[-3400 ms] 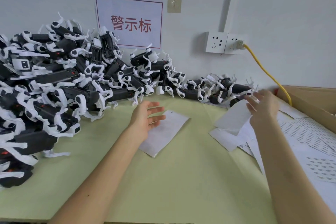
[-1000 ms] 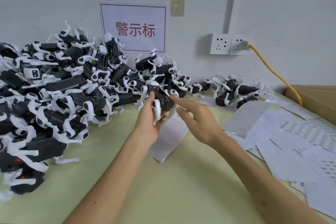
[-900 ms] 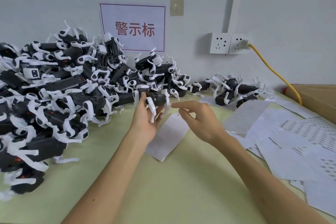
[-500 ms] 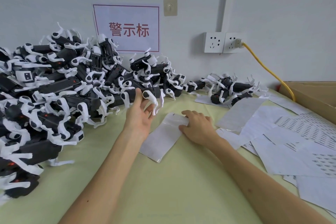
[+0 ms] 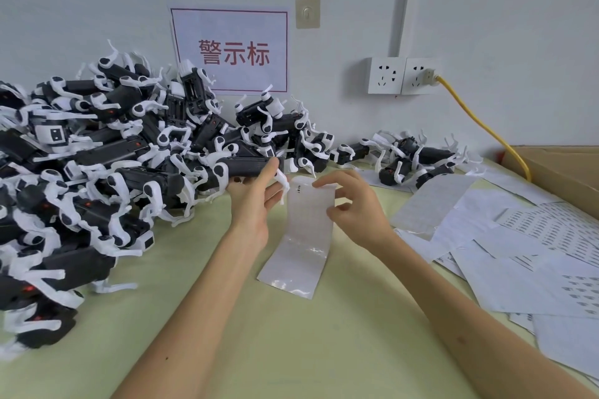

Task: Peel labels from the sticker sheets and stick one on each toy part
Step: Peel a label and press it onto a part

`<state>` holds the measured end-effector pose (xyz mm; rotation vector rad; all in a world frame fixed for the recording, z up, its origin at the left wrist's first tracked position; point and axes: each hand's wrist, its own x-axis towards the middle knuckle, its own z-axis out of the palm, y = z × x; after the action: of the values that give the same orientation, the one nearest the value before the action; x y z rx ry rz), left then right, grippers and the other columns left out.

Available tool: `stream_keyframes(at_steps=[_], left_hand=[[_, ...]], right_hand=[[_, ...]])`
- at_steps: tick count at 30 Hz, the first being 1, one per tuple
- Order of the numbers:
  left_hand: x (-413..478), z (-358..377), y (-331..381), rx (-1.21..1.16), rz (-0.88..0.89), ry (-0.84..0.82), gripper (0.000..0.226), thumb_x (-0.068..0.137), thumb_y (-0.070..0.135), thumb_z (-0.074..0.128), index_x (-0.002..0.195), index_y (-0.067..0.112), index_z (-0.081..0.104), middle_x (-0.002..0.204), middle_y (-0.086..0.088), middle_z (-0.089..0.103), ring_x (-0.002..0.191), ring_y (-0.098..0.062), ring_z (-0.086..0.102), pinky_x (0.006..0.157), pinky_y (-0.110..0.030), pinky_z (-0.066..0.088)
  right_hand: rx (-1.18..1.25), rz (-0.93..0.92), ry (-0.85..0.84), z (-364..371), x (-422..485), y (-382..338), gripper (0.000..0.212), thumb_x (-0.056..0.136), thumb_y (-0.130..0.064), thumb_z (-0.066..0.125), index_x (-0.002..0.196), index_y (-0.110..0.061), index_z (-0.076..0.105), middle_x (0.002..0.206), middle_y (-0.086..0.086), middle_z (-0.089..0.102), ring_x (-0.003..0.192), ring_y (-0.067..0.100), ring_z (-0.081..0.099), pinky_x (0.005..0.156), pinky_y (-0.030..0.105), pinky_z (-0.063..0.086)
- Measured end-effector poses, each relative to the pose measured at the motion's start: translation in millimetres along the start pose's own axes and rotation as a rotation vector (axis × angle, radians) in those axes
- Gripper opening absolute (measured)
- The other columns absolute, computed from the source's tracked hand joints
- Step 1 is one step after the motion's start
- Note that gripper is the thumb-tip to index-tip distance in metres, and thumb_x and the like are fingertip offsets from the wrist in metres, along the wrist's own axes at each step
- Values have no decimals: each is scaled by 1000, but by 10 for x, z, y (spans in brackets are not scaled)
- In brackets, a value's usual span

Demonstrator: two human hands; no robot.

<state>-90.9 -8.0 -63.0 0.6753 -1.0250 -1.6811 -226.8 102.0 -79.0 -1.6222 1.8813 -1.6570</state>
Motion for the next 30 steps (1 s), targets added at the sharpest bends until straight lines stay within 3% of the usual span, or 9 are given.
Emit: stream_keyframes(at_steps=[4,6,10,11,13,17,22,26,30], left_hand=[[-1,-18,-17,36,-18,24,29,91,11,75,115,-2,64,98,-13,68,91,-25,71,77,-33,56],[11,-44,-28,58,-34,99,29,90,14,78,112,4,63,101,-12,69,83,-22,68,71,-31,57],[20,-62,-37,26,-56,125,44,86,24,83,122,14,61,118,-9,73,97,-29,66,91,-44,57],[11,-55,-33,24,-58,107,46,87,24,82,125,14,60,117,-8,73,94,-28,65,89,-43,57],[-10,-27,-9,12,-73,15,41,90,25,79,122,6,61,104,-8,72,82,-26,63,75,-37,55],[-51,7,13,-56,-120,-205,31,92,14,73,115,-2,62,99,-19,62,90,-32,59,80,-41,47],[-65,16,0,36,-44,-226,30,85,-7,72,106,3,53,74,-3,58,74,-21,58,70,-31,48],[-81,42,-19,72,-22,-232,39,84,-9,73,116,0,53,77,-4,57,72,-20,60,68,-30,49],[-147,82,-42,89,-21,-237,55,80,-5,79,125,-15,49,89,-13,65,79,-26,69,74,-33,55]], right_hand=[[212,20,-7,-27,-4,-48,63,74,26,50,106,-25,70,128,-1,56,86,13,62,71,23,49],[305,36,-10,-44,-4,-63,62,77,27,51,113,-20,69,133,3,59,83,15,62,75,26,50],[409,36,-9,-77,4,-99,58,79,27,53,115,-15,68,125,-1,67,78,10,64,72,22,51],[404,34,1,-76,10,-107,56,80,27,54,114,-15,69,123,-3,68,78,9,64,73,21,51],[361,36,26,-62,11,-113,51,81,24,57,109,-17,71,120,-7,70,80,9,64,74,21,51],[193,29,105,-29,0,-100,41,84,15,61,105,-18,72,117,-7,71,84,10,67,75,22,51],[38,-32,191,-14,-6,-88,23,90,-11,74,110,-23,75,127,-6,56,111,-5,58,85,15,50],[-183,-215,261,-9,-35,-104,22,89,-15,77,111,-20,76,132,-6,56,121,1,51,99,8,36],[-223,-330,246,9,-34,-129,15,91,-9,74,105,-13,78,115,-4,69,109,3,62,93,8,39]])
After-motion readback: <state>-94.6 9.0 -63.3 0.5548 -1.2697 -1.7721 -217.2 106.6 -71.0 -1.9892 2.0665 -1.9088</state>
